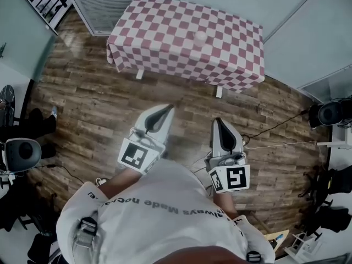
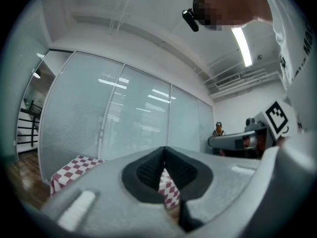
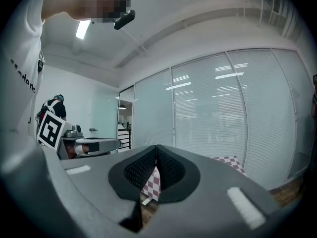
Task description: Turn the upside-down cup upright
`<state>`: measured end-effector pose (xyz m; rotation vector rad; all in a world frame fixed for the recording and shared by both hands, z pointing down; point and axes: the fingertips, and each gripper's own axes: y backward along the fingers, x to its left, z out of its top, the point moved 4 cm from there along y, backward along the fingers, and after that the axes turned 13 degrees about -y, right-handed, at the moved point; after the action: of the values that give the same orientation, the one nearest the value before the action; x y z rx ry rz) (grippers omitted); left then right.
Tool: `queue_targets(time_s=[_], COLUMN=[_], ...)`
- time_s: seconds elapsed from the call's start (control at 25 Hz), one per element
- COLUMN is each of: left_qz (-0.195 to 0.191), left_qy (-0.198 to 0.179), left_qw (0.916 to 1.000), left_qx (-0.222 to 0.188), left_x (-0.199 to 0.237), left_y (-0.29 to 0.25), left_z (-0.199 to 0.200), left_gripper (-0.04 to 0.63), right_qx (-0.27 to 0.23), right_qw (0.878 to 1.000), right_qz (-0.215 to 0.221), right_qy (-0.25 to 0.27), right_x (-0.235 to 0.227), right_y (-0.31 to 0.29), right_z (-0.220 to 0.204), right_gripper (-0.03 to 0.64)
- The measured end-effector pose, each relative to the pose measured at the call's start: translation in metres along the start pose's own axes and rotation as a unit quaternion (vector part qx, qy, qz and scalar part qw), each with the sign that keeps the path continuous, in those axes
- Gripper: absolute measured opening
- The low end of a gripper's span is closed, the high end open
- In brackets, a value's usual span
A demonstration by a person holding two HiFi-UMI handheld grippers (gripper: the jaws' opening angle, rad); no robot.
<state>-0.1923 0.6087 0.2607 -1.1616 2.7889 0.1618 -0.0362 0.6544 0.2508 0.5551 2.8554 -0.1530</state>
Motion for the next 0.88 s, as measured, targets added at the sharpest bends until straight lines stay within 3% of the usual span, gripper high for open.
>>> queue_targets(time_s=[0.48, 0.88], left_qz=[-0.017, -0.031], left_qy=[0.006, 0.024], left_qw=[0.9998, 0.9991], left_qx=[-0.002, 0.014], left_x=[0.14, 0.188], left_y=[-0.097, -0.145], left_z=[-0.021, -0.048], left_gripper=[0.003, 0.003], right_qx=[0.0, 0.014], right_qw=[1.0, 0.999], right_qz=[-0.01, -0.034], right_qy=[0.003, -0.008], right_x=[-0.029, -0.059], right_y=[-0.165, -0.226], right_z=[0.025, 0.021], right_gripper=[0.002, 0.002])
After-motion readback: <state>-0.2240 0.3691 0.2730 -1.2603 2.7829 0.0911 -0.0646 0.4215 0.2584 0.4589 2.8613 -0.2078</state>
